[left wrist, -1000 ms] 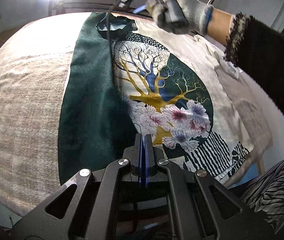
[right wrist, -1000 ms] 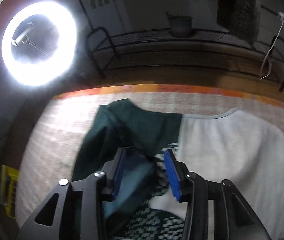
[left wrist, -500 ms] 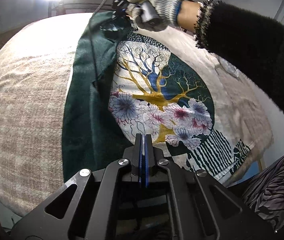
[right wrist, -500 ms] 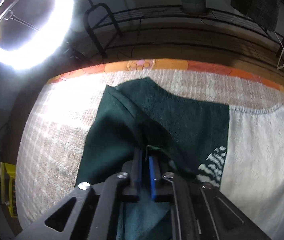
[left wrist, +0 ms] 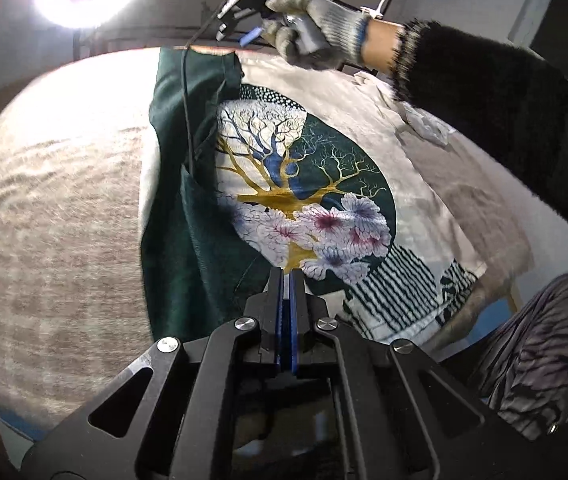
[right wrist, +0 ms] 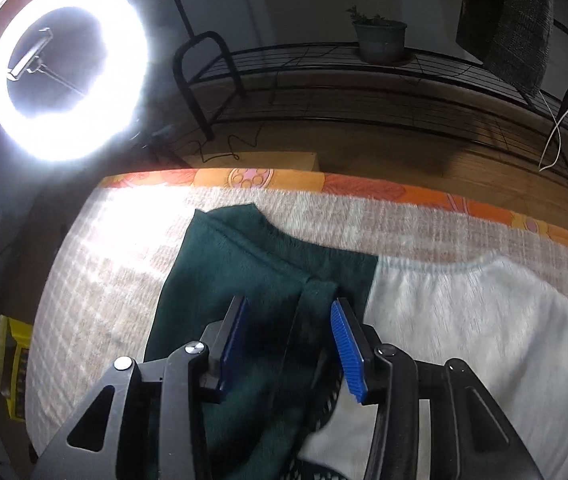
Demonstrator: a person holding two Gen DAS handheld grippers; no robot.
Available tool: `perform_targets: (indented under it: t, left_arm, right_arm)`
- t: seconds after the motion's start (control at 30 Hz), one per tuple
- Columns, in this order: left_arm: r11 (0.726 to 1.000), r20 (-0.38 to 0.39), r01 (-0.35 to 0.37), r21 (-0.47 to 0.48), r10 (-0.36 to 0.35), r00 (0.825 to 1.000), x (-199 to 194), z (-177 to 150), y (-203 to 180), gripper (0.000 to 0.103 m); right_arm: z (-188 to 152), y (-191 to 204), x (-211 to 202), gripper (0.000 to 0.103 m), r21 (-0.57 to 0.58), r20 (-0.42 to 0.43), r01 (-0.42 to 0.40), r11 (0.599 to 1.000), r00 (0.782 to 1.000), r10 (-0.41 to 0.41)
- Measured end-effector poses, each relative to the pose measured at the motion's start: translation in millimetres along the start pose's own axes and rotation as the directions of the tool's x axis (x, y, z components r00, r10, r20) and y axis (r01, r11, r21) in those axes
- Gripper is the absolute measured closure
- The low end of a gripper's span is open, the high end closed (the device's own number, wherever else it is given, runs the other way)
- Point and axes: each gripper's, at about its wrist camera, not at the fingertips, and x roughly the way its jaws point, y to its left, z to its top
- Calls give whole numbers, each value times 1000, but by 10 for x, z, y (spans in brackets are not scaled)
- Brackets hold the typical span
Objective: Fold small clothes
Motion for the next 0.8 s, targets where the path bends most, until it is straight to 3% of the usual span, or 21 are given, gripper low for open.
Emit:
perform_targets:
  t: [0.17, 0.23, 0.27, 0.43, 0.53, 0.67, 0.8]
  left_arm:
    - [999, 29, -40, 30, 39, 999, -177, -111, 64, 99]
    - [999, 40, -50, 13, 50, 998, -213, -137, 111, 71]
    - [999, 44, -45, 2, 45, 998, -231, -149, 137, 67]
    - [999, 78, -36, 11, 35, 996, -308, -147, 107, 67]
    - [1000, 89, -8, 9, 7, 996, -328, -119, 69, 66]
    - [998, 50, -18, 61, 15, 999, -123, -99, -114, 66]
    - [991, -26, -10, 132, 13, 1000, 199, -150, -349, 65]
  right_arm:
    - [-425, -162, -467, 57, 44, 12, -86, 995, 996, 85]
    - [-686, -224, -753, 57, 42, 33, -122, 992, 992, 121]
    - [-786, -268, -888, 57, 42, 44, -129, 991, 991, 127]
    - [-1414, -608, -1680, 51, 99, 136, -210, 973, 971, 196]
    - [-1792, -777, -2160, 47, 116, 212, -208, 971, 961, 181]
    - [-2263, -864, -2586, 45, 129, 277, -161, 978, 953, 121]
    - [-2628, -887, -2704, 45, 162, 281, -152, 975, 954, 102]
